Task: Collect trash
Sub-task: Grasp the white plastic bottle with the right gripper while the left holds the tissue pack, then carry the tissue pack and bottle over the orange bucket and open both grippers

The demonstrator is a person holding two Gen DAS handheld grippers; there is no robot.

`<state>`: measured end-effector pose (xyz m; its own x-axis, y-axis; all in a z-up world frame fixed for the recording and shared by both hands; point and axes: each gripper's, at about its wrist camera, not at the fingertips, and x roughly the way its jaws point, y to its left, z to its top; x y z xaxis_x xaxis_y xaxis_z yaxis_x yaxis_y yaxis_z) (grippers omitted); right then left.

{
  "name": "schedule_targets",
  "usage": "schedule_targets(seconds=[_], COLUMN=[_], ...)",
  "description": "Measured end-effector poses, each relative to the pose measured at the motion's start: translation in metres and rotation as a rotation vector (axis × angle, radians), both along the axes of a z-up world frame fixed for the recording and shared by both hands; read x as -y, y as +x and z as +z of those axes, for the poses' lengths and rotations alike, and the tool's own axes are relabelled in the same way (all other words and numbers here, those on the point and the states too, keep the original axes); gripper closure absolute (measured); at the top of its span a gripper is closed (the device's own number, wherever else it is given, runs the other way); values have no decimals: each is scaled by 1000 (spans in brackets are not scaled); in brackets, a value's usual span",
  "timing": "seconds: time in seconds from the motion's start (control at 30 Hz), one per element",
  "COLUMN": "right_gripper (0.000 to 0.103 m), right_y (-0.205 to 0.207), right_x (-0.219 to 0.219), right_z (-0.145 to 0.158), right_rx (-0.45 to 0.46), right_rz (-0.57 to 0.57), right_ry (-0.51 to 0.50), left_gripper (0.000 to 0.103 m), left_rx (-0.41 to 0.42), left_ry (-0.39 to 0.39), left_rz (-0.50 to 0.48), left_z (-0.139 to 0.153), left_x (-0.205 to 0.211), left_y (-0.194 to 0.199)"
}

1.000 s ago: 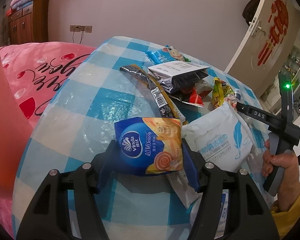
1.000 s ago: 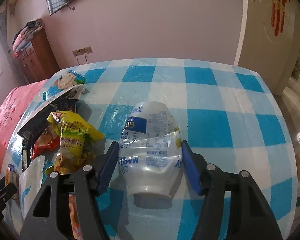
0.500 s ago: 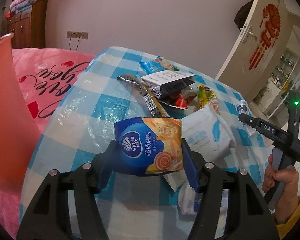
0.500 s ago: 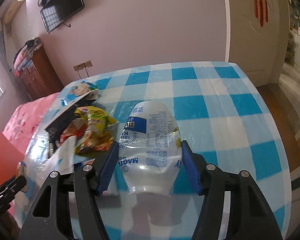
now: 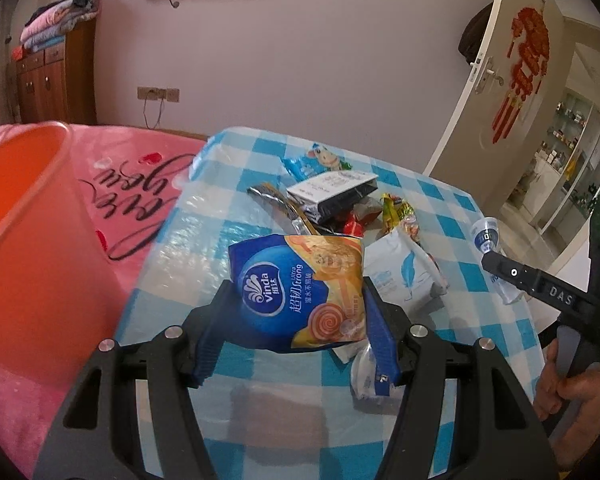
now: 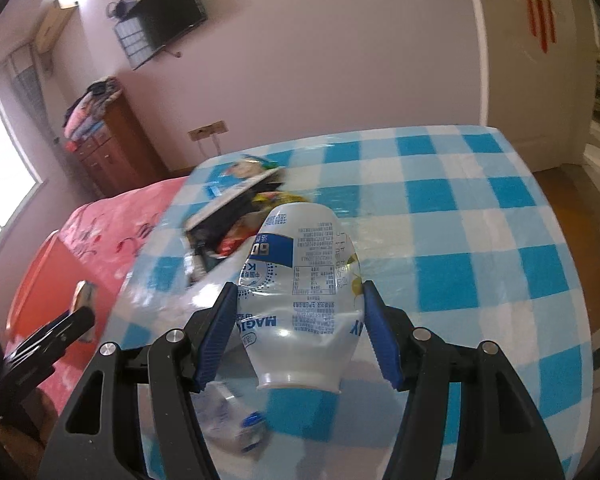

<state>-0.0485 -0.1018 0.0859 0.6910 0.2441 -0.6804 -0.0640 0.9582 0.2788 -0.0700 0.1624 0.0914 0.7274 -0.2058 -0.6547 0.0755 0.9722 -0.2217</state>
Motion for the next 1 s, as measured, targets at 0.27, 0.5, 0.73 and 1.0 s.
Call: schedule_targets(seconds=[0.27,0.5,0.73,1.0], right_gripper=[41,41,41,40], right_y=[-11,-7,0,23], right_x=[-60,-136,-232,-313], right_z=[37,71,99,100], right_rx=[33,63,100,85], right_rz=[147,331,550,666], right_ry=[28,66,83,94], left_gripper=[40,40,40,40], left_rx=[69,132,150,100], left_ry=[1,21,49,25], left_rz=[38,164,325,397], left_z=[42,75,86,66], left_x=[-32,-94,-165,-212], left_y=[-24,-44,-55,-49])
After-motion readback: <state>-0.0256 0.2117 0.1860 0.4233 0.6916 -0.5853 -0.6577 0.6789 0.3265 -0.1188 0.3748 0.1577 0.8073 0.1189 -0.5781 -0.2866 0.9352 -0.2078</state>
